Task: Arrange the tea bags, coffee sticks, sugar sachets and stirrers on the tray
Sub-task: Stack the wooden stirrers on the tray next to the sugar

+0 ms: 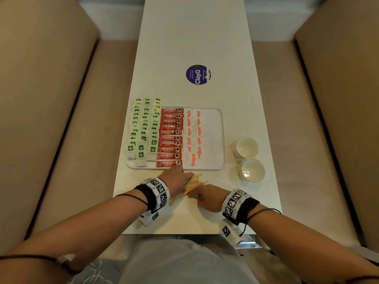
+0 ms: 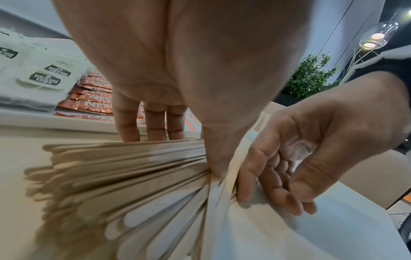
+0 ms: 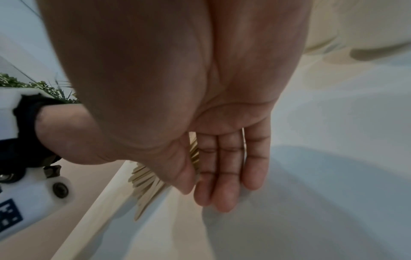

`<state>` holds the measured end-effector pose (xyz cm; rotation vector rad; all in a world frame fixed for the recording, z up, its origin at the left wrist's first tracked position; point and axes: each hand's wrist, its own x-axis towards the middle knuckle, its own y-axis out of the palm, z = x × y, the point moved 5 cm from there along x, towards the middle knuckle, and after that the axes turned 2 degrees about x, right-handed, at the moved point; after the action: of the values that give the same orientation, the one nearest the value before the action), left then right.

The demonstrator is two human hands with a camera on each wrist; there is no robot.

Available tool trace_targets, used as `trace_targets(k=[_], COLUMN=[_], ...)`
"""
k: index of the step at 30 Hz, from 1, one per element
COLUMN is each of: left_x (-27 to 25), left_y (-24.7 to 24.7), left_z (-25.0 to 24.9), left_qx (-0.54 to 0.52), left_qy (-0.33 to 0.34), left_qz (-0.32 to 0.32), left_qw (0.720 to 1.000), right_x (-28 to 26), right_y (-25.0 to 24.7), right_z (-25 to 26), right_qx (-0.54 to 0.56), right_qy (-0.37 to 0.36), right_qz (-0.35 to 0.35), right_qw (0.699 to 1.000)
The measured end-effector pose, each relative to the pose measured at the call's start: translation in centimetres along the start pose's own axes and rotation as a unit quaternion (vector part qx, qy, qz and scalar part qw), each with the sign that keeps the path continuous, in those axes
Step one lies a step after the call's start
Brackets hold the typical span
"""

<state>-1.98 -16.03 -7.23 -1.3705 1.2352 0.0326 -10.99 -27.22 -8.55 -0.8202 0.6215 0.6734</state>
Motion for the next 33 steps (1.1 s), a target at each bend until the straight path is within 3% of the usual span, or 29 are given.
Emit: trace_targets(k=[10, 14, 18, 28, 33], left_x=[-0.4, -0.8, -1.3, -2.7, -2.5], left_y=[0.1, 0.1, 0.7, 2.4, 3.3], left_z=[-0.2, 0.3, 1.0, 1.5, 1.7], left_qx=[-0.003, 0.015, 0.021, 0.093, 0.084], left_qy=[0.044, 0.049, 0.065, 0.085, 0.083], left_qz=[-0.053, -0.070, -0.098, -0.131, -0.119], left_qw=[0.998, 0.996, 0.993, 0.983, 0.986], right_x=[-0.8, -1.1, -1.5, 0.6, 1.5], right_y=[0.2, -2.0, -4.1, 0.1, 0.3], right_z=[-0.3, 0.8, 2.1, 2.0, 1.9], right_qx=[-0.036, -0.079, -0.164, -0.296, -0.265], right_qy=[-0.014, -0.041, -0.088, -0.079, -0.086], right_qz=[0.022, -0.073, -0.200, -0.162, -0.197], right_qw=[0.999, 0.993, 0.962, 0.938, 0.940])
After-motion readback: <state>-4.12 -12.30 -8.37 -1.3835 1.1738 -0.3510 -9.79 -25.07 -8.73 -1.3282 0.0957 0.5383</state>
